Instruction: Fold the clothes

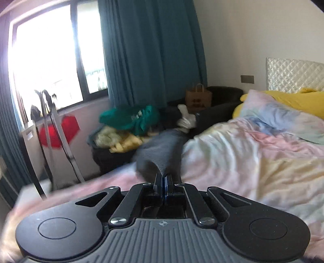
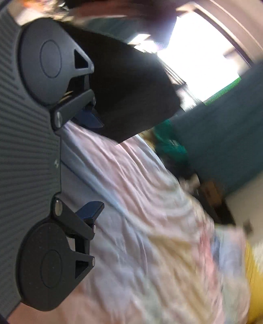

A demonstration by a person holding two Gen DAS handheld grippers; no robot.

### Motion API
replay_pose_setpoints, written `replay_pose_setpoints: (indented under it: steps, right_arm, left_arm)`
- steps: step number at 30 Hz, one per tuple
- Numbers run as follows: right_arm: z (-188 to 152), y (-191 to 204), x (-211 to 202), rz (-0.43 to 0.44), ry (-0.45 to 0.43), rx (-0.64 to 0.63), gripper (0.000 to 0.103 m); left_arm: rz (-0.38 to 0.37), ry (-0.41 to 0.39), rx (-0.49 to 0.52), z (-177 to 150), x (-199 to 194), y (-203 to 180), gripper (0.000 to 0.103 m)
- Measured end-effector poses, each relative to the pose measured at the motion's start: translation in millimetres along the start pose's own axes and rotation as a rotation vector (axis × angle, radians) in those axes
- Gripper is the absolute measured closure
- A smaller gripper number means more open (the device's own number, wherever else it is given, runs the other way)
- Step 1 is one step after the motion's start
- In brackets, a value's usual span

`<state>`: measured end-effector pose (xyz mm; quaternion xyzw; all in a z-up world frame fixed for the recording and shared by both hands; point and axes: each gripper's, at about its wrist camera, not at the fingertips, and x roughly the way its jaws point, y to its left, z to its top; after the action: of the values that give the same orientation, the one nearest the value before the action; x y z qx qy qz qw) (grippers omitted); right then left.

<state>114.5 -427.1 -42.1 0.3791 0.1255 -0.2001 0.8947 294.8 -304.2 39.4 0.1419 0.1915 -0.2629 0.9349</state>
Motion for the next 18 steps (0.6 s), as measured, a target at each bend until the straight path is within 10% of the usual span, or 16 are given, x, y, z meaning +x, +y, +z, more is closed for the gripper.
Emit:
replay_pose_setpoints:
  steps: [7,12,18]
  right_arm:
    - [28,-57,-17,0.000,0.012,0.174,0.019]
    - [22,-65,5,0.085,0.151,0.283,0.019]
    - [-3,-62,32,0.114,0.344,0.357,0.020]
  left_arm:
    - [-0.098,0.154,-0.192,-109,4,-33,0.091]
    - [-0.144,0.227,-0.278,-161,-63,9,0.054]
    - [-0.012,0.247,-0.381,-219,-180,107,0.046]
